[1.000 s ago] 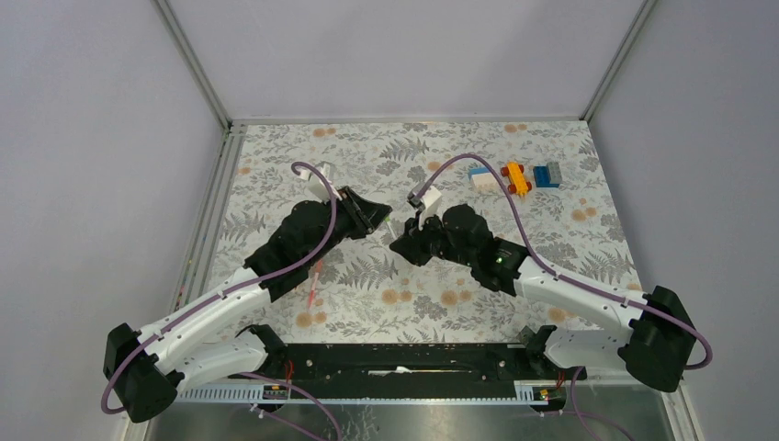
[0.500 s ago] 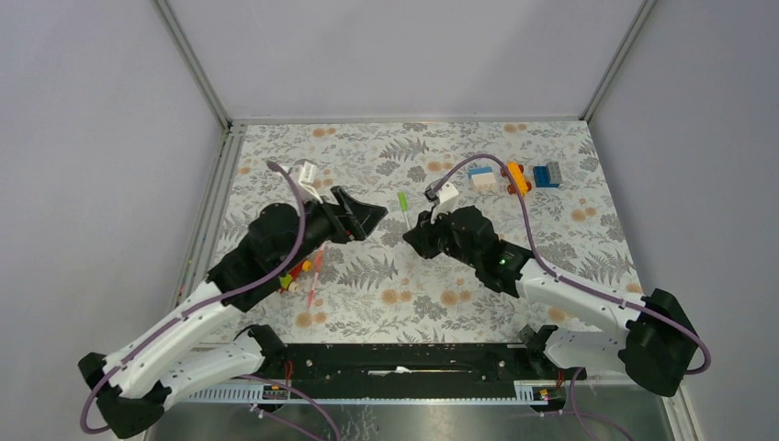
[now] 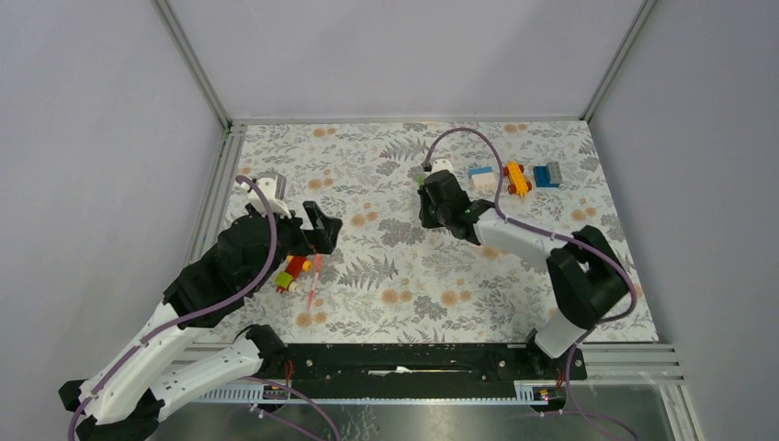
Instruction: Insert the pens into the pen caps
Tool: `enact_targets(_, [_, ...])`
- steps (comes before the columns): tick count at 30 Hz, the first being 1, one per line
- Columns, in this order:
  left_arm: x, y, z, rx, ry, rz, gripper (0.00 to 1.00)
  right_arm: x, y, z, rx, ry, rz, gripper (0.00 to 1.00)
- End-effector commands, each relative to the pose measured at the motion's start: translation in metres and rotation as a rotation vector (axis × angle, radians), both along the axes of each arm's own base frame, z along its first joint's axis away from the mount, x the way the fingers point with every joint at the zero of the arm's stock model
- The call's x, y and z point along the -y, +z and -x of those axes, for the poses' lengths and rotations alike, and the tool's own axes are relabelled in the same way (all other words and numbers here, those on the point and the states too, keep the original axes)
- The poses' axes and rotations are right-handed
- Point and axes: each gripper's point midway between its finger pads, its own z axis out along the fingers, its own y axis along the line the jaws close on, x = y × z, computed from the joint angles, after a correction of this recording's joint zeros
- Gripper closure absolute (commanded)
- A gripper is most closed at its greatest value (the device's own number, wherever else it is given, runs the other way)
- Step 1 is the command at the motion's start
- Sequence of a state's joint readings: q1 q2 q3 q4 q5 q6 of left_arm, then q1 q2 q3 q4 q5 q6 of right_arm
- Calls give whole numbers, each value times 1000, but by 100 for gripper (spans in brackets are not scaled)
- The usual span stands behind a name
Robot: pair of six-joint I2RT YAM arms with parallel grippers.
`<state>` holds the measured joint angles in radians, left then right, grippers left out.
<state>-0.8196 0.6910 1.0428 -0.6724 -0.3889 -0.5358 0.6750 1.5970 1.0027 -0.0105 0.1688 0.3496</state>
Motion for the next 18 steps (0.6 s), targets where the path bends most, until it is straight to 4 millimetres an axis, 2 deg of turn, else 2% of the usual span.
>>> enact_targets(1, [-28,-23,-1,7,69,-144,1,10,-15,-28,-58,-89,73,100])
enact_targets(6, [-29,-57,-3,-27,79,-184,1,13,-49,-50,-139,-108,147,100])
enact_targets(11, [-29,-60,-6,-27,87,-206,1,16,-69,-65,-184,-126,170,100])
enact_targets(18, [-25,-69,-9,-47,80,-235,1,23,-89,-72,-233,-154,174,85])
